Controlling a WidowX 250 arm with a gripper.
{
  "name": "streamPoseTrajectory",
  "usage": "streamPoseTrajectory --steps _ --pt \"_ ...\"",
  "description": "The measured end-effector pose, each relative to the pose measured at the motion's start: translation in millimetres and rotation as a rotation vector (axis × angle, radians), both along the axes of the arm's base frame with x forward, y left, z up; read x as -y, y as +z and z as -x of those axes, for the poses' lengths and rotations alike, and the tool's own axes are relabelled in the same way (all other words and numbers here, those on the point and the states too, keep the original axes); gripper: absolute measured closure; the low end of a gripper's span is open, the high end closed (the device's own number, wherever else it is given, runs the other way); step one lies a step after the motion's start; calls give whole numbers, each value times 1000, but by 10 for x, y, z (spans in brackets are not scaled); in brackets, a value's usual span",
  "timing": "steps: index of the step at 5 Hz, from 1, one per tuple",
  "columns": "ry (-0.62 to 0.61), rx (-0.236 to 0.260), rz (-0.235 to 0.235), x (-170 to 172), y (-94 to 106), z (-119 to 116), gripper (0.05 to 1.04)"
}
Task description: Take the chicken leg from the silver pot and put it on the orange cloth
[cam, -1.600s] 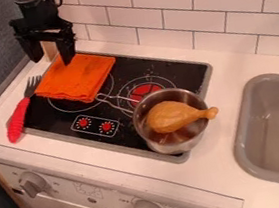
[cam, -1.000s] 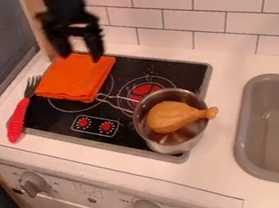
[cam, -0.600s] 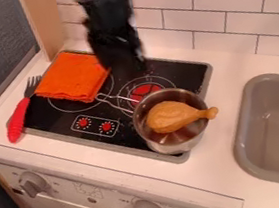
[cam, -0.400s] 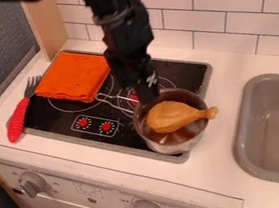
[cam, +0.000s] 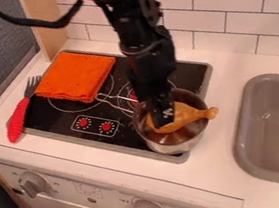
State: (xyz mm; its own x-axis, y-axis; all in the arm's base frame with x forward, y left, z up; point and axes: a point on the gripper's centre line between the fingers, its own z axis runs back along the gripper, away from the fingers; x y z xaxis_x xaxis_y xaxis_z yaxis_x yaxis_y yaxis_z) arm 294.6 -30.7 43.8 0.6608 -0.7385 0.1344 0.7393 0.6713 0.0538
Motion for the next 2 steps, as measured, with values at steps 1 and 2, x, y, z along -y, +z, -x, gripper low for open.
streamPoseTrajectory --steps 1,2 --pt "-48 32 -19 187 -30 6 85" --pt "-61 67 -23 300 -21 -26 85"
